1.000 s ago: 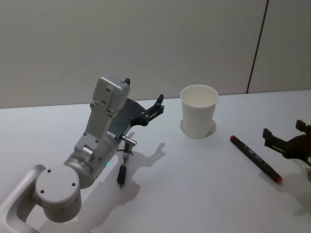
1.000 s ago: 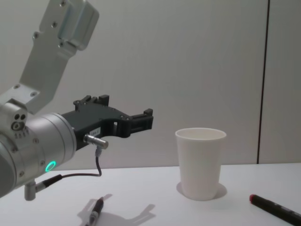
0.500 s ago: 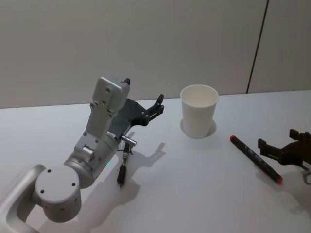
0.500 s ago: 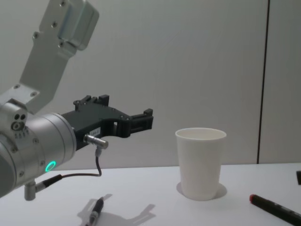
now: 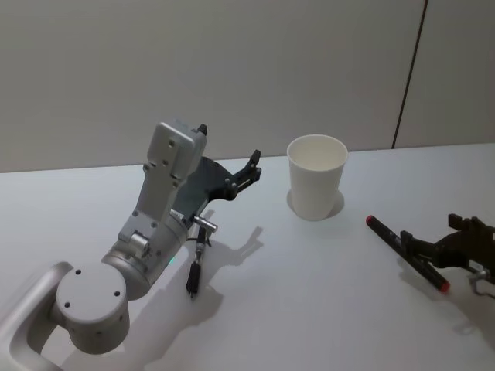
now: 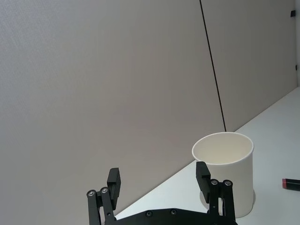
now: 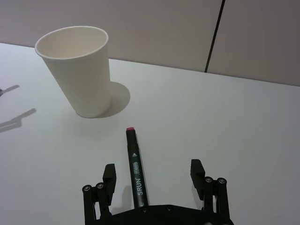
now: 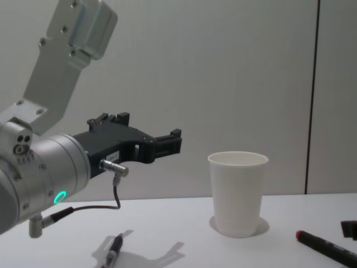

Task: Place the pen into the pen holder.

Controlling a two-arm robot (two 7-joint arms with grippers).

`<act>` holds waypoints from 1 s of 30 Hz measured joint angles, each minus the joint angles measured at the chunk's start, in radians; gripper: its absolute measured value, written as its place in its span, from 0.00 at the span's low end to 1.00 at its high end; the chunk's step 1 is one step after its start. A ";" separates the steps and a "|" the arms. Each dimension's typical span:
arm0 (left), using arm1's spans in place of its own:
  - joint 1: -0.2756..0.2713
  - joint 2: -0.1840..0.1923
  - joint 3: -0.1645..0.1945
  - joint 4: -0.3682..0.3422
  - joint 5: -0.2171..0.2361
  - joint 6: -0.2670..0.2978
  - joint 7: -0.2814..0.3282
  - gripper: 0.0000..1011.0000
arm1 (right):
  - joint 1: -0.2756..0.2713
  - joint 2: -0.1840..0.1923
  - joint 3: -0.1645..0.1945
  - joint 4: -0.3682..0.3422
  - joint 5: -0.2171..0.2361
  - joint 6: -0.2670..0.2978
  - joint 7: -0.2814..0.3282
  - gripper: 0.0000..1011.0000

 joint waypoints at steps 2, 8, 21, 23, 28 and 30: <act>0.000 0.000 0.000 0.000 0.000 0.000 0.000 0.99 | 0.005 -0.003 -0.003 0.006 -0.005 0.003 0.004 0.99; 0.000 0.000 0.000 0.000 0.000 0.000 0.000 0.99 | 0.018 -0.013 -0.012 0.024 -0.020 0.013 0.014 0.99; 0.000 0.000 0.000 0.000 0.000 0.000 0.000 0.99 | 0.017 -0.022 -0.019 0.026 -0.034 0.004 0.009 0.99; 0.000 0.000 0.000 0.000 0.000 0.000 0.000 0.99 | 0.017 -0.024 -0.022 0.026 -0.039 0.002 0.005 0.99; 0.000 0.000 0.000 0.000 0.000 0.000 0.000 0.99 | 0.014 -0.033 -0.030 0.026 -0.053 -0.001 -0.004 0.99; 0.000 0.000 0.000 0.000 0.000 0.000 0.000 0.99 | 0.014 -0.035 -0.032 0.026 -0.056 -0.001 -0.006 0.99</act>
